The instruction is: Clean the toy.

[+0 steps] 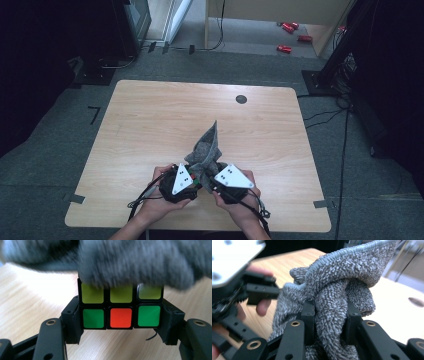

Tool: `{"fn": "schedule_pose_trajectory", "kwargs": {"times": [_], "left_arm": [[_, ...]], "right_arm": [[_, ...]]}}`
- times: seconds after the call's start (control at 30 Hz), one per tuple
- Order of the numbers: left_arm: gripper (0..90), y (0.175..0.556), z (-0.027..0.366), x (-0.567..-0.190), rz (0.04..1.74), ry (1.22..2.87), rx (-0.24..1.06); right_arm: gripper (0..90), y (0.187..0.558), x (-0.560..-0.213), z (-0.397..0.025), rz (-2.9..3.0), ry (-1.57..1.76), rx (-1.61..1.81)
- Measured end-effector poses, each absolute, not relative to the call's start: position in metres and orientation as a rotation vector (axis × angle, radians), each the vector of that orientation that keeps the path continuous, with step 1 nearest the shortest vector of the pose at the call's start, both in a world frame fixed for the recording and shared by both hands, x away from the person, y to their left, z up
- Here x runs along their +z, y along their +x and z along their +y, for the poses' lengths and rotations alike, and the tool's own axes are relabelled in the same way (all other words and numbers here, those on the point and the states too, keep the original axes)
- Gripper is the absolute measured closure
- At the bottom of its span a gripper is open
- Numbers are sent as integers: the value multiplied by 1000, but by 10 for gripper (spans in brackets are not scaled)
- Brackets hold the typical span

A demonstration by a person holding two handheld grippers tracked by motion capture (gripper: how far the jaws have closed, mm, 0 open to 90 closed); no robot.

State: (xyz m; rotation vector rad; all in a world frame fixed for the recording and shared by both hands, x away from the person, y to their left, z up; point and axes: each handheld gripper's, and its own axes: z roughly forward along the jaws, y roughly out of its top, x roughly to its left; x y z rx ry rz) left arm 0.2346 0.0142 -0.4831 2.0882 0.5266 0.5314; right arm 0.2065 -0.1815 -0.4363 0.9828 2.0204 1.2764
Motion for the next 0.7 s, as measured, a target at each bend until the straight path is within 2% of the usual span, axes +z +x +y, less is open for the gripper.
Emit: {"fn": "schedule_pose_trajectory", "kwargs": {"times": [0.1,0.23,0.47,0.7], "left_arm": [[347,233,20,-479,488,2018,513],[346,237,24,-479,488,2006,499],[346,229,20,-478,423,1998,504],[346,229,32,-469,415,1874,444]], "right_arm": [[701,215,-438,-197,1991,1068,1297],[701,221,-439,-210,1989,1136,1325],[689,206,-425,-194,2009,993,1434],[693,224,-436,-226,1952,1219,1491]]}}
